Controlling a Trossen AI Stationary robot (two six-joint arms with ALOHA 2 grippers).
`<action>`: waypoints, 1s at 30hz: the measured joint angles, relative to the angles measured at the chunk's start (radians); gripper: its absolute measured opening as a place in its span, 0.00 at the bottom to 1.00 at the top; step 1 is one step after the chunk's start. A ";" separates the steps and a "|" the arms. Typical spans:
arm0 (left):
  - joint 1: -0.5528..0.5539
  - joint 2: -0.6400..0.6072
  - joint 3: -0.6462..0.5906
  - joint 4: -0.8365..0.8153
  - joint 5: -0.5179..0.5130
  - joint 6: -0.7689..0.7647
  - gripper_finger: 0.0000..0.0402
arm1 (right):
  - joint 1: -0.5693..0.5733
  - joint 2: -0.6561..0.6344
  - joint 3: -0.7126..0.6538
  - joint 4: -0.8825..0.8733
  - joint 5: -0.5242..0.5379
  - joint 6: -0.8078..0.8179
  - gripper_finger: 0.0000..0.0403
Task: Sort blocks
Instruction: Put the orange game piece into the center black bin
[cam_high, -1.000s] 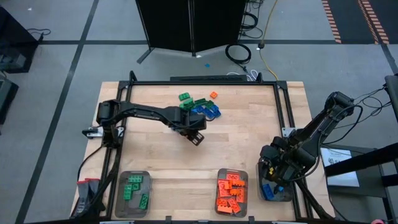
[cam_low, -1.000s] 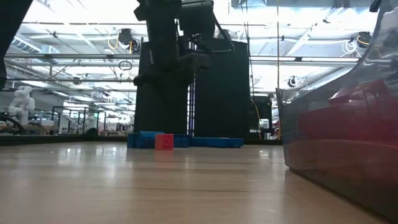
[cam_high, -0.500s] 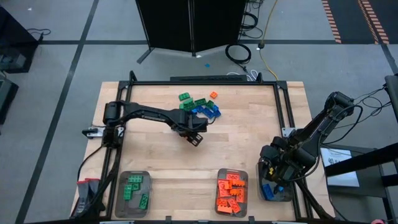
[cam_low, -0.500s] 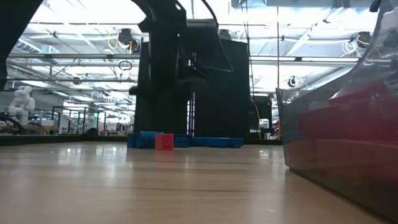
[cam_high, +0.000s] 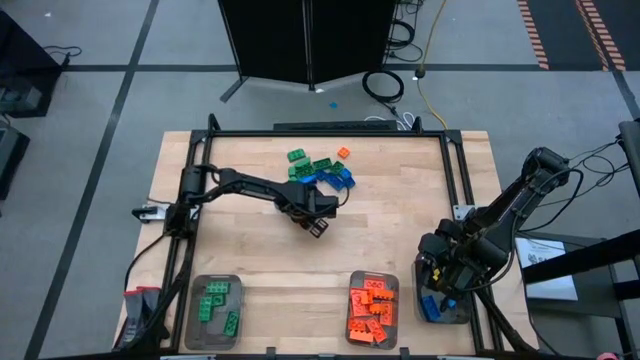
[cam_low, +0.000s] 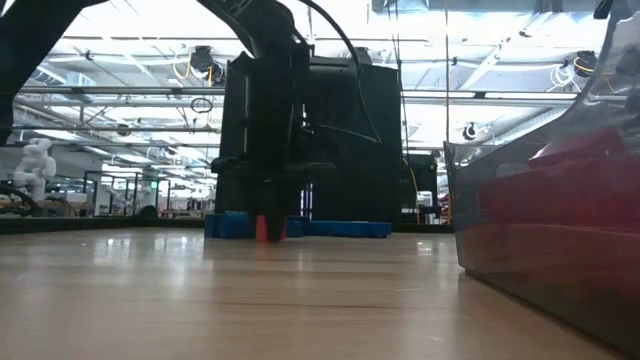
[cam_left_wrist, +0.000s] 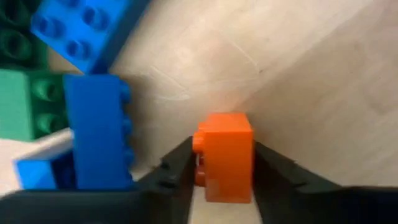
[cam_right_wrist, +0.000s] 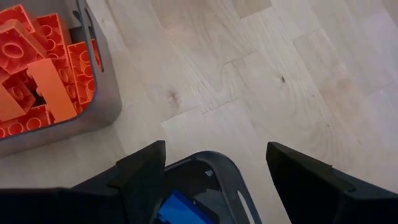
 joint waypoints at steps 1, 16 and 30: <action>0.001 0.000 0.000 -0.001 -0.009 0.007 0.23 | 0.000 0.000 0.000 -0.002 0.000 0.000 0.68; -0.109 -0.095 0.211 -0.017 0.033 0.095 0.19 | 0.000 0.001 -0.003 -0.018 -0.001 0.004 0.68; -0.310 -0.096 0.286 0.632 0.081 0.376 0.19 | 0.000 0.001 -0.084 0.056 -0.015 0.080 0.68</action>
